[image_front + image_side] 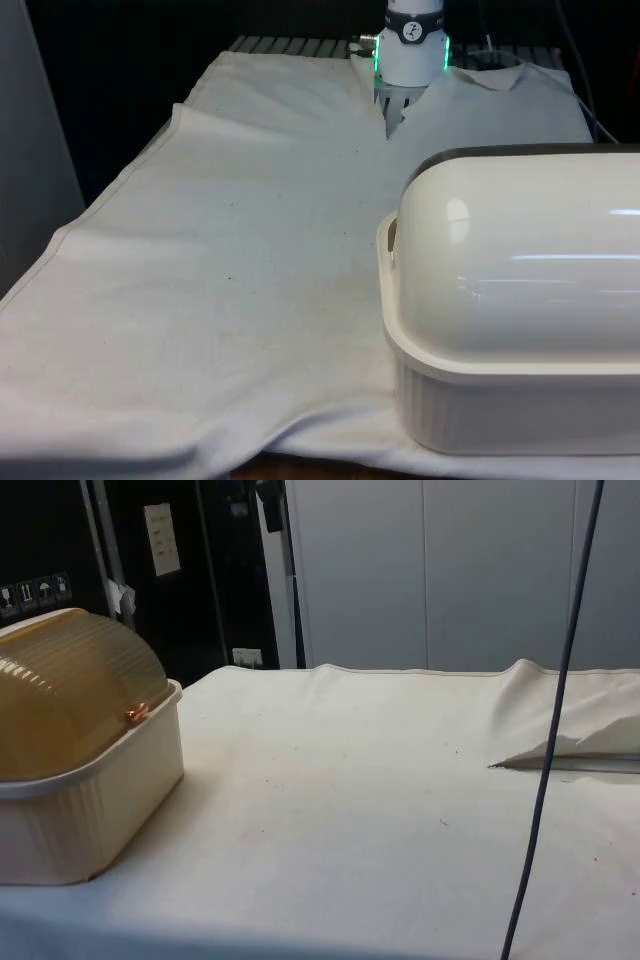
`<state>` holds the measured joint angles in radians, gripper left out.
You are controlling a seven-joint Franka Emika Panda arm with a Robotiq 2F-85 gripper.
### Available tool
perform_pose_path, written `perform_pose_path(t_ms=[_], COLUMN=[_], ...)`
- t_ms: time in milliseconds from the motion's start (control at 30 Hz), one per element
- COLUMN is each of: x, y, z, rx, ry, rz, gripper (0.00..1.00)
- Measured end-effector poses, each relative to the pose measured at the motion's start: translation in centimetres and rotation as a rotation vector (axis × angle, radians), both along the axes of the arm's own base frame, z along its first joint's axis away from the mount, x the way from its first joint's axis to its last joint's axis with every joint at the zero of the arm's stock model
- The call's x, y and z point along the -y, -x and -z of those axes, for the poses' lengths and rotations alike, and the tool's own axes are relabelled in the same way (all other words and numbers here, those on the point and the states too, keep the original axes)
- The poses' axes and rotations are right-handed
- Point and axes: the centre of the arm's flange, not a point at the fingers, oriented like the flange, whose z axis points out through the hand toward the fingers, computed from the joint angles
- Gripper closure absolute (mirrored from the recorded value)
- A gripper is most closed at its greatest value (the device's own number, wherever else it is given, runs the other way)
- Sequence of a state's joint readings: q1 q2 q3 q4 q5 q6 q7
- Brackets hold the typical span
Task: Open the lid, then close it.
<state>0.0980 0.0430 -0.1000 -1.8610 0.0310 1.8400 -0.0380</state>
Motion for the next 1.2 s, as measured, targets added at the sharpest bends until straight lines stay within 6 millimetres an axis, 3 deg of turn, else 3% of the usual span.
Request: perform_pose_path(t_ms=[100,167,200,333,367,433,467,600,1200], x=[0.0,0.0,0.0,0.0,0.0,-0.1,-0.1,-0.1,-0.1], y=[0.0,0.0,0.0,0.0,0.0,0.0,0.1,0.1,0.6], z=[0.0,0.0,0.0,0.0,0.0,0.0,0.0,0.0,1.2], rx=[-0.001,0.000,-0.001,-0.001,-0.001,-0.001,0.000,-0.001,0.040], ry=[0.001,0.003,0.005,0.008,0.008,0.009,0.010,0.012,0.005], rz=[-0.001,-0.002,-0.002,-0.003,-0.003,-0.003,-0.005,-0.005,-0.014], gripper=[0.10,0.23,0.37,0.59,0.59,0.70,0.81,1.00,1.00])
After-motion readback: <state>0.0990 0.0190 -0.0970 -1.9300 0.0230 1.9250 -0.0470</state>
